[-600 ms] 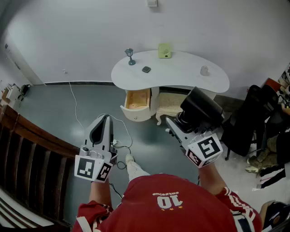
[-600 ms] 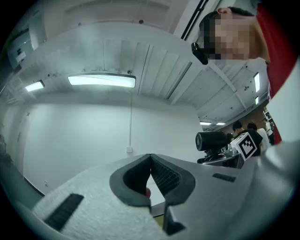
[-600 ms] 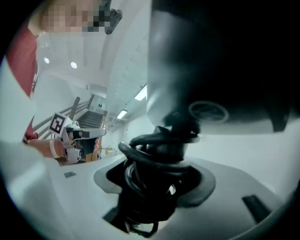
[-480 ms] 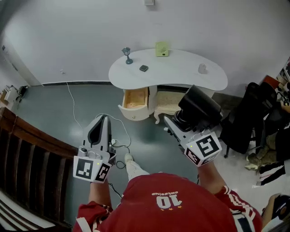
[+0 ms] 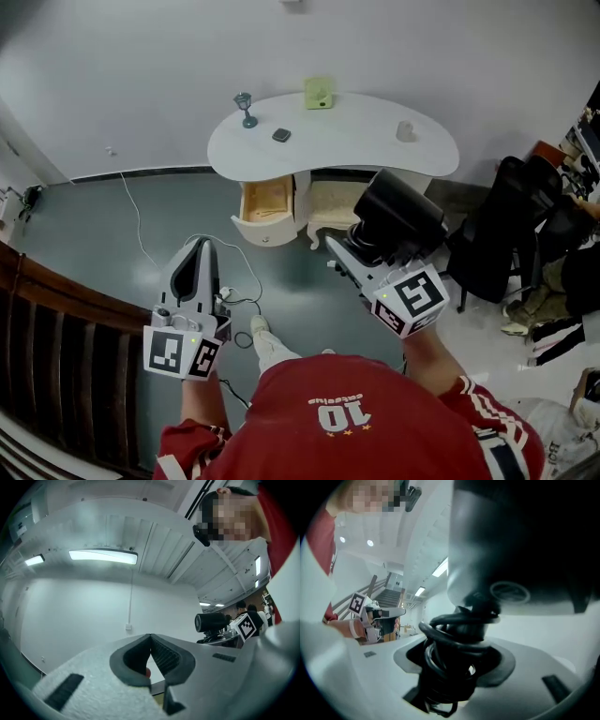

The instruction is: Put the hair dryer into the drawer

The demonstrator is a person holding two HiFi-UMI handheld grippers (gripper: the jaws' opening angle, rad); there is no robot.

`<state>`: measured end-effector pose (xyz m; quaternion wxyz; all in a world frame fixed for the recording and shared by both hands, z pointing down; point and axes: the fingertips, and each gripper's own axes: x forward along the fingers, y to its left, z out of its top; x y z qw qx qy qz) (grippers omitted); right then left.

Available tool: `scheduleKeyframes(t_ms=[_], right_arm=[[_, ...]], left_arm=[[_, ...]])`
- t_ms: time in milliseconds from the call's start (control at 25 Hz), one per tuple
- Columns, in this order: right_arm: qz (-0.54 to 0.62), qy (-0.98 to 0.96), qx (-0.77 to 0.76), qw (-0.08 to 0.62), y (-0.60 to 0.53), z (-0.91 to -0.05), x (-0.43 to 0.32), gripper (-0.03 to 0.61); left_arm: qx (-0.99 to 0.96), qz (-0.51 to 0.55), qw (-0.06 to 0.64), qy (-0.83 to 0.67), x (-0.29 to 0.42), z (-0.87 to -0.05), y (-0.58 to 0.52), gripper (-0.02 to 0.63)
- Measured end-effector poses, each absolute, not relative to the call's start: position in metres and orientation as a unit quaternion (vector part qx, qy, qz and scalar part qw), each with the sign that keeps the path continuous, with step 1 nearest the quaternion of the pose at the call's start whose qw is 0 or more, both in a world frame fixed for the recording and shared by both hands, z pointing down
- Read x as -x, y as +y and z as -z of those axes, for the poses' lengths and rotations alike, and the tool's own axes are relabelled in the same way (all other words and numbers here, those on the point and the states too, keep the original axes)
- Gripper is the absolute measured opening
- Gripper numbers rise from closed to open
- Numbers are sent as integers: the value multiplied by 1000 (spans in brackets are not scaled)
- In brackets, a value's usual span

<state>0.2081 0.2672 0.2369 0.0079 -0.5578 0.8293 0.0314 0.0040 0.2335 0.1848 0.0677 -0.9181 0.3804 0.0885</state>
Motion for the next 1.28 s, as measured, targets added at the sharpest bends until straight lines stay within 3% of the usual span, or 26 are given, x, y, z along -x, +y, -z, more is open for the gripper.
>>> scheduleKeyframes(t_ms=[640,1280], right_arm=[[-28,812,580,-51,185,-256,-172,272],[-8,795,597,-110,43,-295,-55,272]], left_arm=[[942,-87,12,324,14,-217,132,-2],[968,-77,-13,237,101,-236,-6,-2]])
